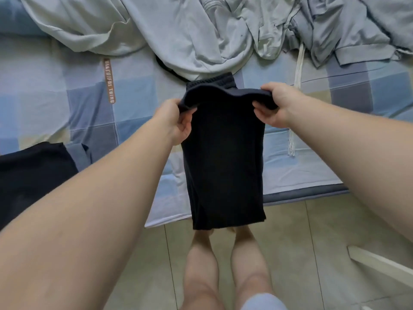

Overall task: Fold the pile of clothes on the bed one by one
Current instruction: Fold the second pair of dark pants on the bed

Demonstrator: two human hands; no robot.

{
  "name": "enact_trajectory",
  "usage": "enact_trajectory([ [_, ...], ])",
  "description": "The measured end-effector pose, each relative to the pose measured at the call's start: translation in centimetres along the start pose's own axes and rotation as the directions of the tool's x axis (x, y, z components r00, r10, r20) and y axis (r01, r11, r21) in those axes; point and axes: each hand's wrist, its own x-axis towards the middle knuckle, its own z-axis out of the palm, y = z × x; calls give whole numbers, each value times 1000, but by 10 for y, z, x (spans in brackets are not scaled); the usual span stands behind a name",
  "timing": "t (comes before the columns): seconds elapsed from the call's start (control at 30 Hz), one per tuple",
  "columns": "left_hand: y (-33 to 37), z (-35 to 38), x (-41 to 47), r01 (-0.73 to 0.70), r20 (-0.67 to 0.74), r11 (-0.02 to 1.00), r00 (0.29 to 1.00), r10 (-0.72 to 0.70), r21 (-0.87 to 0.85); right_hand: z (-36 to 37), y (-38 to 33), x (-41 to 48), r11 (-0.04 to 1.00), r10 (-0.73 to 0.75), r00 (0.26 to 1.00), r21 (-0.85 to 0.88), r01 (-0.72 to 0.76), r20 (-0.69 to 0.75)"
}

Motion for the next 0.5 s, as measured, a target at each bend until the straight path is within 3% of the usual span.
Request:
enact_trajectory([
  [0.13, -1, -1, 50, -112, 84, 992, 991, 107, 52, 12, 12, 58, 998, -27, 976, 62, 14, 217],
  [0.2, -15, -7, 67, -135, 74, 980, 989, 125, 145, 6, 35, 79, 1000, -5, 972, 13, 2, 235],
  [0.3, -51, -20, 82, -175, -50, 944, 979, 196, 279, -14, 80, 99, 975, -2, 987, -218, 37, 160],
  [0.4, -98, -40, 93, -253, -187, 852, 910, 370, 458, -39, 125, 110, 889, -110, 993, -444, 114, 36],
  [0.5, -149, -63, 98, -232, -198, 777, 889, 414, 585, -67, 168, 117, 766, -216, 976, -620, 169, -1],
])
